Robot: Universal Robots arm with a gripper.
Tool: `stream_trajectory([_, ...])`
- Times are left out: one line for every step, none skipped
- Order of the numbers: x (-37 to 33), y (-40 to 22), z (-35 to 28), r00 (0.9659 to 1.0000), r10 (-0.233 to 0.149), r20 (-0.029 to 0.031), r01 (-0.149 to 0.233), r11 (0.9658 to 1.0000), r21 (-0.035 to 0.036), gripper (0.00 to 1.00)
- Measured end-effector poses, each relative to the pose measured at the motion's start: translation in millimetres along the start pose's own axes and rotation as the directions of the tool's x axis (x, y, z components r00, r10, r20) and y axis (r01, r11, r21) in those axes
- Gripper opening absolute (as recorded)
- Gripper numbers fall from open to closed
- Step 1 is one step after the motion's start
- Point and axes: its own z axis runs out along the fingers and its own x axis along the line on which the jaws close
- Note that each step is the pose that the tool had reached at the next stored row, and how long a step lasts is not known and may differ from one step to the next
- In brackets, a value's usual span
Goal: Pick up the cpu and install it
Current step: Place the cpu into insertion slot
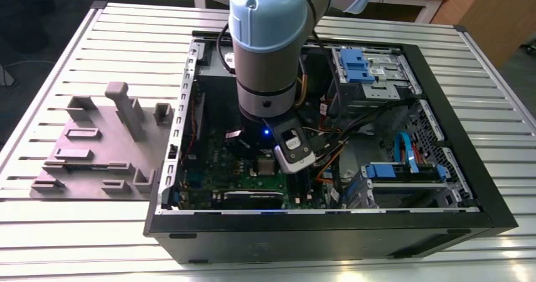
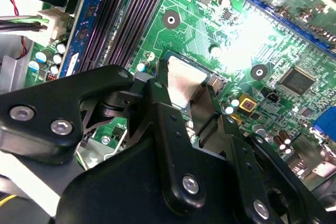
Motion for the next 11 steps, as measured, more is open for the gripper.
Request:
stream_trajectory([0.0, 0.0, 0.0, 1.0000, 0.000, 0.0000, 0.000, 1.0000, 0.0000, 0.42])
stream_trajectory([0.0, 0.0, 0.0, 1.0000, 0.000, 0.0000, 0.000, 1.0000, 0.0000, 0.42])
stream_trajectory([0.0, 0.0, 0.0, 1.0000, 0.000, 0.0001, 0.000, 1.0000, -0.0001, 0.42])
stream_trajectory([0.3, 0.0, 0.0, 1.0000, 0.000, 0.0005, 0.000, 1.0000, -0.0003, 0.42])
stream_trajectory([0.7, 0.0, 0.0, 1.0000, 0.000, 0.0013, 0.000, 1.0000, -0.0004, 0.42])
stream_trajectory([1.6, 0.0, -0.1, 1.0000, 0.000, 0.0031, 0.000, 1.0000, -0.0006, 0.42])
stream_trajectory([2.6, -0.1, -0.1, 1.0000, 0.001, 0.0057, -0.001, 1.0000, -0.0007, 0.42])
stream_trajectory([3.4, -0.1, -0.2, 1.0000, 0.001, 0.0082, -0.001, 1.0000, -0.0007, 0.42])
stream_trajectory([4.0, -0.1, -0.3, 0.9999, 0.001, 0.0106, -0.001, 1.0000, -0.0007, 0.42])
stream_trajectory([4.3, -0.1, -0.3, 0.9999, 0.001, 0.0120, -0.001, 1.0000, -0.0008, 0.42])
stream_trajectory([4.3, -0.1, -0.4, 0.9999, 0.001, 0.0125, -0.001, 1.0000, -0.0010, 0.42])
